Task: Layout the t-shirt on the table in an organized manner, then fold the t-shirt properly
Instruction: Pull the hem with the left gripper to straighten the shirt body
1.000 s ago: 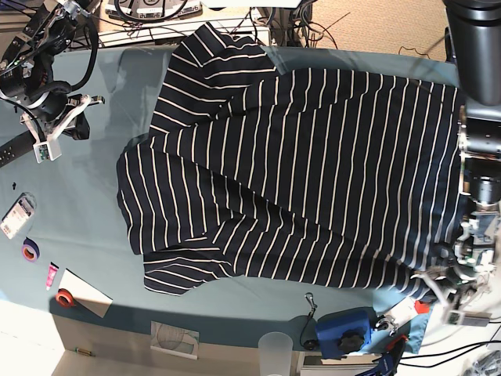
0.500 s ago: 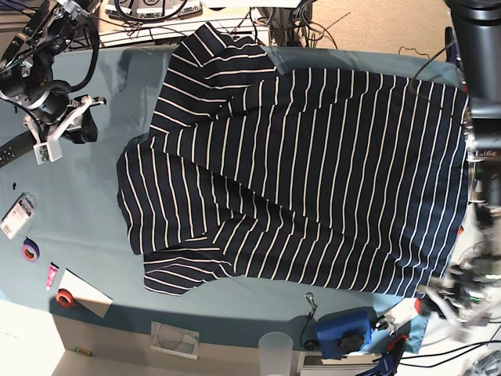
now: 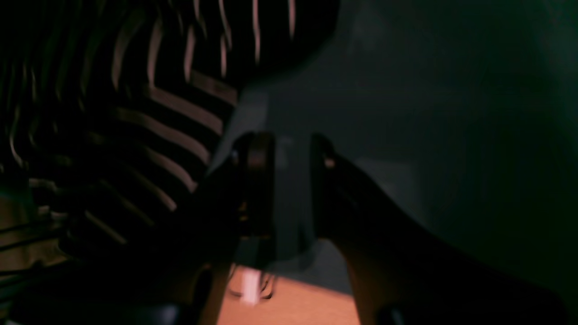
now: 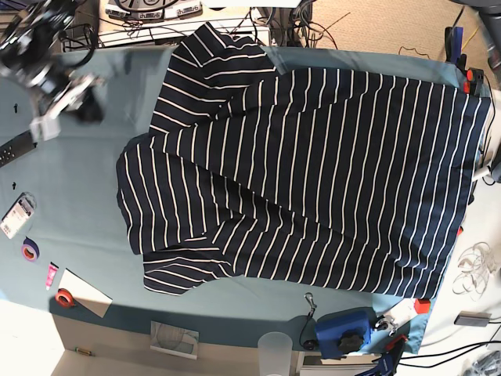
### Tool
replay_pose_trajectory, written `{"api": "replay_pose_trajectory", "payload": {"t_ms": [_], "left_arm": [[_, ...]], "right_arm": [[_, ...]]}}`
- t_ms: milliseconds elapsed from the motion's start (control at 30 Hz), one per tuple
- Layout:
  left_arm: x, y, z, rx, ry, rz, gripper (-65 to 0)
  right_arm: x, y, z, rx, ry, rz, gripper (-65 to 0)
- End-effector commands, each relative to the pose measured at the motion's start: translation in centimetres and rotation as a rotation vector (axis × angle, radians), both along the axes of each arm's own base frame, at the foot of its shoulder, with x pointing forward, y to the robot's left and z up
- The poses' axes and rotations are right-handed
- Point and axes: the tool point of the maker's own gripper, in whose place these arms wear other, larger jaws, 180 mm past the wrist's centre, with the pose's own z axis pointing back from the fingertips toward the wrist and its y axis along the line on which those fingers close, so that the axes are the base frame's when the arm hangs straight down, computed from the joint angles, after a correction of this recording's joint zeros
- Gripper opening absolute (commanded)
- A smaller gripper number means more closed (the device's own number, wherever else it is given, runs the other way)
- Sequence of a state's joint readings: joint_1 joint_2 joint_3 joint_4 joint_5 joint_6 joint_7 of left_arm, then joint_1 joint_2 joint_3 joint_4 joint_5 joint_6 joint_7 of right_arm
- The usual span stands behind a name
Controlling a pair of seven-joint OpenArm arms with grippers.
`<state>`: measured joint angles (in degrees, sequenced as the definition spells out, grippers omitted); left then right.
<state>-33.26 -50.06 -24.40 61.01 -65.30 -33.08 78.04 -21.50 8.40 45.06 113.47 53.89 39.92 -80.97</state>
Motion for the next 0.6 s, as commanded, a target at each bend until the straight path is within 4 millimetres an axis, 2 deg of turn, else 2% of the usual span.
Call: {"api": "replay_pose_trajectory", "payload": {"t_ms": [0,167,267,467,567], "left_arm": [[-0.4,1.3,2.1,0.017,-0.045,0.017,-62.7],[-3.9,4.1,1.3,0.071,0.058,0.039,-62.7],[-5.5,5.7,1.1,0.118,0.109,0.059,-62.7],[-6.3,6.5,1.2,0.145,0.131,0.071,-62.7],[-6.2,6.5,1.2,0.143,0.131,0.069,-62.7]], "right_arm": [[-0.1,0.2,0.4,0.006,-0.021,-0.002,-50.4],[-2.9,2.8,-2.0,0.095,0.053,-0.028,-50.4],[-4.3,5.0,-3.2,0.142,0.106,0.005,-50.4],[-7.2,9.3,-6.0,0.15,0.257,0.124,-50.4],[-7.4,10.5,-6.7,0.134,0.254,0.142,-50.4]]}}
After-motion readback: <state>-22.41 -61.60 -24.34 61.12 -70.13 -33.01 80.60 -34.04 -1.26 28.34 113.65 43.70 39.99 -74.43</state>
